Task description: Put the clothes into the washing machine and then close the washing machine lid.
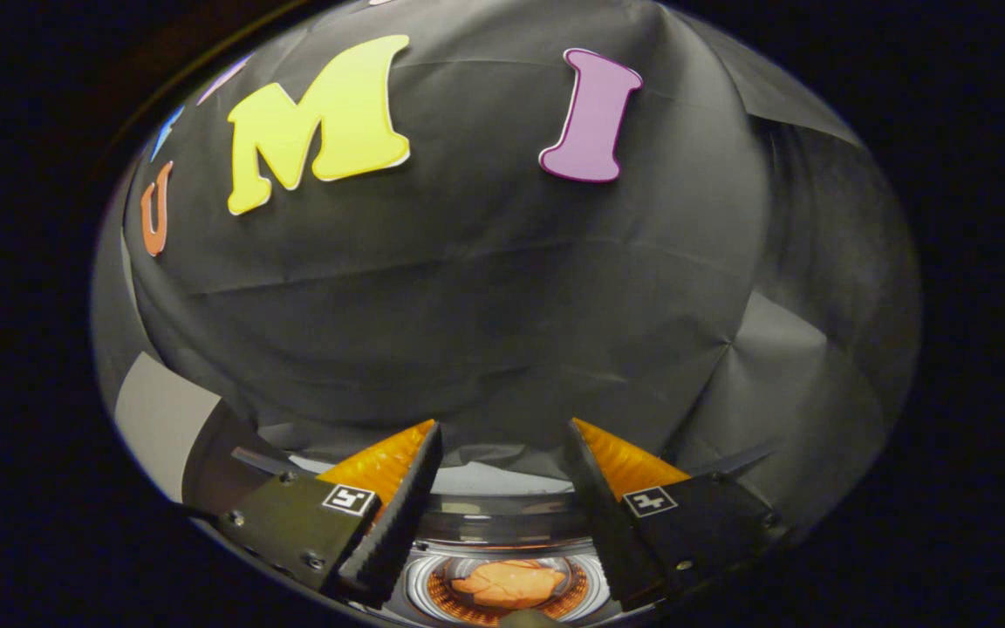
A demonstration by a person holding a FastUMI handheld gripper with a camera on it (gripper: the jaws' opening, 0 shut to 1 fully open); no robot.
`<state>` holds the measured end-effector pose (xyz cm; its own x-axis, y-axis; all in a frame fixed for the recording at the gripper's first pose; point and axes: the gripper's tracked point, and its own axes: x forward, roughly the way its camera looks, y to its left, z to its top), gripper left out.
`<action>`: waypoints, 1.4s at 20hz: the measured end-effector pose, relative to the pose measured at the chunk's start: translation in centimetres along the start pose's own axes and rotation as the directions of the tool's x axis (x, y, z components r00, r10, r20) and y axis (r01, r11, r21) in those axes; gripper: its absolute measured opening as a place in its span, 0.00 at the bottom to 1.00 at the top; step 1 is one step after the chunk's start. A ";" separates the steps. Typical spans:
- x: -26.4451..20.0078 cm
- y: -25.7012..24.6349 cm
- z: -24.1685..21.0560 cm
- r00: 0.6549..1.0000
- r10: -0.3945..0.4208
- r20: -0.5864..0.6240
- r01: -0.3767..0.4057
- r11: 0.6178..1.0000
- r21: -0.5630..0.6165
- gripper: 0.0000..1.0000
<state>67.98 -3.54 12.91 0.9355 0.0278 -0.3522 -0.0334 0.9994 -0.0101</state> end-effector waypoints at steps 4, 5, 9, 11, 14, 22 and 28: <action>-1.0 -0.2 -0.4 0.999 0.000 0.036 0.000 1.000 0.002 0.89; -1.5 -0.3 -0.7 0.999 0.000 0.042 0.000 1.000 0.002 0.89; -2.6 -0.2 -1.2 0.998 0.005 0.058 -0.005 1.000 -0.002 0.89; -3.3 -0.2 -1.7 0.998 0.005 0.069 -0.005 1.000 -0.002 0.89; -4.3 -0.2 -2.5 0.996 0.006 0.086 -0.006 1.000 -0.005 0.89; -7.3 -0.5 -5.6 0.995 0.010 0.103 -0.009 1.000 -0.004 0.89; -8.9 -0.6 -8.2 0.995 0.010 0.095 -0.010 1.000 -0.005 0.89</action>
<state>56.80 -4.55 8.39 0.9643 0.0401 -0.2617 -0.0445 0.9990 -0.0108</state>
